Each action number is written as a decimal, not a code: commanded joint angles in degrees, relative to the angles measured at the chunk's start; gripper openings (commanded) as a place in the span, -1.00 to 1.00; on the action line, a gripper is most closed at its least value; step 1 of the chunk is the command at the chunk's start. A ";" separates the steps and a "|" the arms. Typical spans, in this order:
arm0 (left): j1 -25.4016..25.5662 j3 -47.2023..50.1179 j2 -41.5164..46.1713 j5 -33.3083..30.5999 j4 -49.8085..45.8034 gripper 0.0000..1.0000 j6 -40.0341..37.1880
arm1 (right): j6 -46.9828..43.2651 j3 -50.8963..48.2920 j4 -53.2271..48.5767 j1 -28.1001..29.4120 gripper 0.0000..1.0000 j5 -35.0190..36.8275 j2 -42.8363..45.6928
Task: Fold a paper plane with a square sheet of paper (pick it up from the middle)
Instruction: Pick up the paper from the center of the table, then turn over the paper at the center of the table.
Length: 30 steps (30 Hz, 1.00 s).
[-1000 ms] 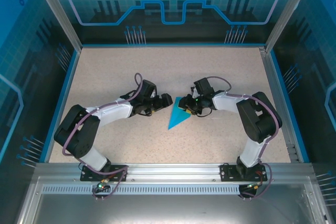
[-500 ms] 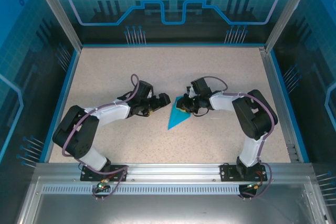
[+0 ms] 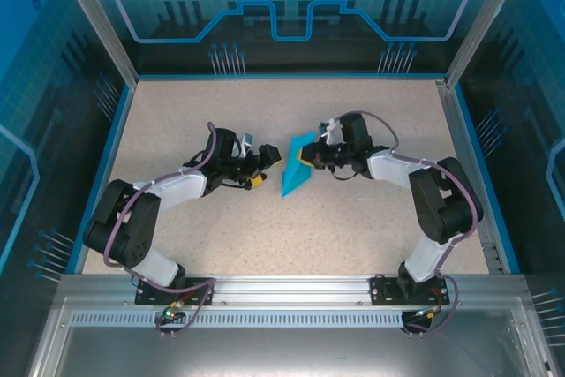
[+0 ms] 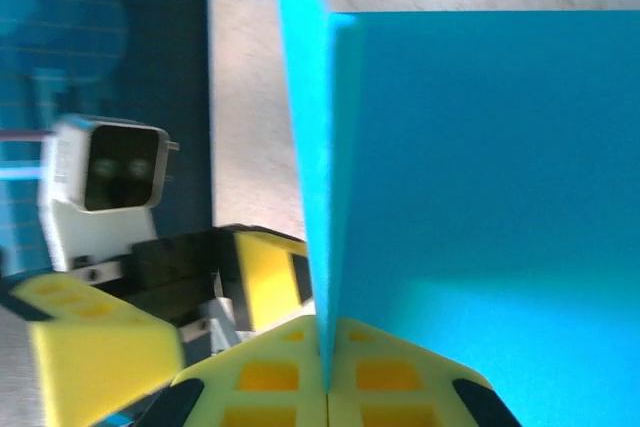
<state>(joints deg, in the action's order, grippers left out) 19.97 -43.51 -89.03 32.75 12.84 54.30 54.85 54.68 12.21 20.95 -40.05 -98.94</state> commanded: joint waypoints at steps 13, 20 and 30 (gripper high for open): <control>1.97 1.23 -1.47 14.53 26.36 0.35 9.70 | 12.38 3.44 14.23 -1.97 -0.86 -13.17 0.49; 2.34 2.06 -1.34 13.15 28.12 -0.13 9.69 | 12.57 2.81 14.32 -2.04 -0.85 -14.24 0.02; 2.26 2.60 -0.93 11.37 27.52 -0.47 9.34 | 9.49 2.28 10.27 -1.97 -0.83 -15.40 -0.35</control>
<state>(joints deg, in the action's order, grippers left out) 22.09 -41.74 -90.06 44.77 38.70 64.18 66.00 57.30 24.03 19.11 -53.28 -98.13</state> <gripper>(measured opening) 0.280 0.082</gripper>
